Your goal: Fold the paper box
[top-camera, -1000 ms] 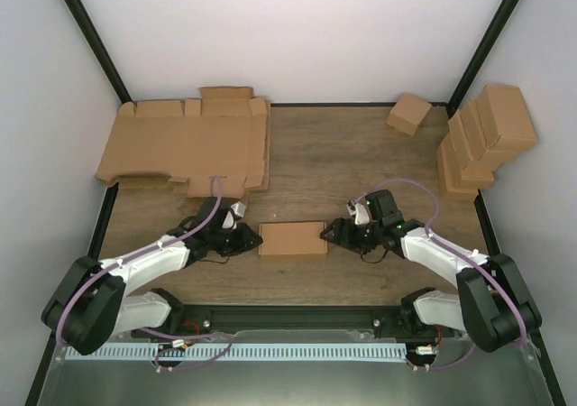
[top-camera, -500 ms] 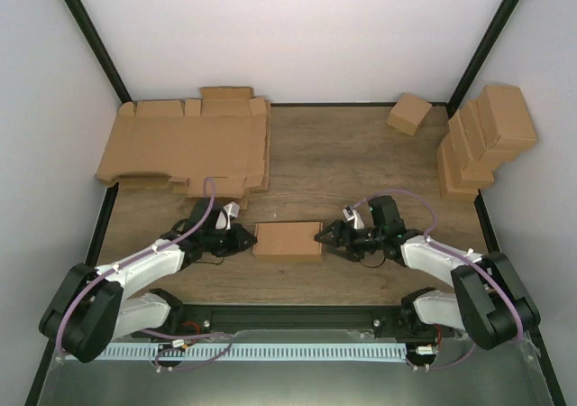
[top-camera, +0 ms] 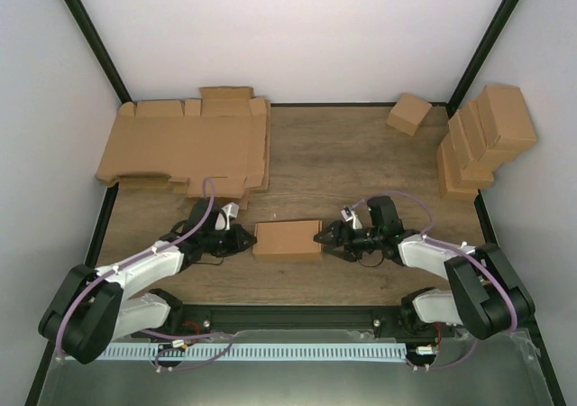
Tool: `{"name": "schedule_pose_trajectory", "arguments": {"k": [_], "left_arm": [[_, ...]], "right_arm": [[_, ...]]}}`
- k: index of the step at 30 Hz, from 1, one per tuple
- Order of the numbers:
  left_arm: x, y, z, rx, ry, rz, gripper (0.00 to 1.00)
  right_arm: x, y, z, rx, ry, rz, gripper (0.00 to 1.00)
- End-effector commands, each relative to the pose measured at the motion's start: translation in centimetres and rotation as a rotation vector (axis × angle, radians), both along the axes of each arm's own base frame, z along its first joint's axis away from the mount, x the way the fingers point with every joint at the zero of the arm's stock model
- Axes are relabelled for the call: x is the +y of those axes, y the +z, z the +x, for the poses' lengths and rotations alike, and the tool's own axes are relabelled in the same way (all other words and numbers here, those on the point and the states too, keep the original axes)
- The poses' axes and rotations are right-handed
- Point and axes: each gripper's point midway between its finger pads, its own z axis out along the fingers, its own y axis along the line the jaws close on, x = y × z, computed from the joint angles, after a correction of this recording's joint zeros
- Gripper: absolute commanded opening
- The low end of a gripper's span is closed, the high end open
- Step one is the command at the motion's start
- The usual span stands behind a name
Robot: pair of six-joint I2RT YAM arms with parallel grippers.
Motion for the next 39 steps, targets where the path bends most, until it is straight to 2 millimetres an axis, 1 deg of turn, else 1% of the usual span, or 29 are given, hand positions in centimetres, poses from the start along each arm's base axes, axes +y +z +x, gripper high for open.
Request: {"name": "schedule_pose_trajectory", "arguments": {"k": [1, 3, 5, 9, 11, 12, 13, 14, 15, 16, 17, 18, 19, 20, 21, 23, 25, 26, 28, 29, 30, 31, 32, 34, 36, 39], "left_arm": [[2.2, -3.6, -2.2, 0.101, 0.021, 0.113, 0.09], [2.2, -3.6, -2.2, 0.1, 0.022, 0.113, 0.09], [2.2, -3.6, -2.2, 0.101, 0.022, 0.113, 0.09], [2.1, -3.5, -2.2, 0.101, 0.017, 0.106, 0.09], [1.7, -2.8, -2.1, 0.087, 0.008, 0.081, 0.11], [1.3, -2.2, -1.9, 0.072, -0.001, 0.059, 0.14], [1.0, -1.2, -1.6, 0.049, -0.01, 0.034, 0.21], [0.6, 0.0, -1.3, 0.022, -0.018, 0.011, 0.32], [0.3, 1.6, -0.9, -0.021, -0.022, -0.013, 0.48], [0.2, 3.1, -0.6, -0.052, -0.02, -0.022, 0.72], [0.3, 4.7, -0.1, -0.089, -0.011, -0.022, 0.83], [0.6, 6.4, 0.5, -0.135, 0.01, -0.009, 0.9], [0.9, 8.3, 0.9, -0.181, 0.021, 0.0, 0.95], [1.2, 10.2, 1.4, -0.234, 0.03, 0.011, 0.98], [1.4, 12.8, 1.9, -0.295, 0.041, 0.012, 0.99], [2.1, 15.9, 2.3, -0.361, 0.061, 0.035, 1.0], [2.7, 18.6, 2.7, -0.425, 0.077, 0.068, 1.0], [3.2, 19.9, 2.9, -0.457, 0.09, 0.085, 1.0], [4.1, 22.2, 2.9, -0.525, 0.116, 0.106, 1.0], [4.4, 23.2, 2.8, -0.559, 0.125, 0.107, 1.0], [4.6, 23.8, 2.8, -0.582, 0.127, 0.107, 1.0], [4.5, 24.1, 2.8, -0.593, 0.12, 0.104, 1.0], [4.3, 24.3, 2.7, -0.601, 0.109, 0.096, 1.0], [3.5, 24.1, 2.5, -0.591, 0.066, 0.073, 1.0], [2.5, 23.2, 2.6, -0.553, 0.02, 0.061, 1.0], [1.3, 22.6, 2.5, -0.517, -0.03, 0.027, 1.0]], "right_arm": [[0.4, 0.1, 0.3, -0.015, 0.013, 0.024, 0.74], [0.6, 0.2, 0.2, -0.01, 0.022, 0.044, 0.69], [0.7, 0.2, 0.1, 0.0, 0.026, 0.06, 0.67], [1.0, 0.8, 0.3, -0.004, 0.03, 0.077, 0.59], [1.2, 1.2, 0.6, -0.008, 0.03, 0.087, 0.55], [1.2, 1.5, 0.7, -0.009, 0.029, 0.093, 0.54], [1.4, 2.0, 0.9, -0.014, 0.028, 0.1, 0.52], [1.4, 2.4, 1.1, -0.018, 0.026, 0.102, 0.51], [1.5, 2.9, 1.5, -0.029, 0.019, 0.098, 0.5], [1.5, 3.7, 2.0, -0.046, 0.008, 0.093, 0.5], [1.4, 4.5, 2.7, -0.069, -0.009, 0.081, 0.5], [1.2, 5.5, 3.5, -0.101, -0.032, 0.067, 0.5], [0.8, 6.8, 4.5, -0.134, -0.059, 0.055, 0.5], [0.4, 8.1, 5.4, -0.164, -0.086, 0.047, 0.5], [-0.2, 9.7, 6.5, -0.198, -0.121, 0.044, 0.5], [-1.9, 12.6, 8.7, -0.25, -0.198, 0.037, 0.5], [-4.5, 15.8, 11.0, -0.308, -0.286, 0.037, 0.48], [-6.2, 17.3, 12.0, -0.327, -0.335, 0.031, 0.48], [-10.3, 20.7, 13.8, -0.386, -0.455, 0.024, 0.47], [-12.9, 22.4, 14.5, -0.417, -0.531, 0.02, 0.47], [-15.3, 24.0, 15.0, -0.442, -0.609, 0.014, 0.47], [-17.7, 25.9, 15.2, -0.476, -0.684, 0.012, 0.46], [-19.9, 27.2, 15.3, -0.498, -0.76, 0.008, 0.45], [-23.5, 29.3, 15.2, -0.525, -0.898, -0.007, 0.45], [-26.2, 30.8, 15.2, -0.541, -1.02, -0.04, 0.45], [-28.6, 32.7, 15.0, -0.56, -1.179, -0.074, 0.44]]}}
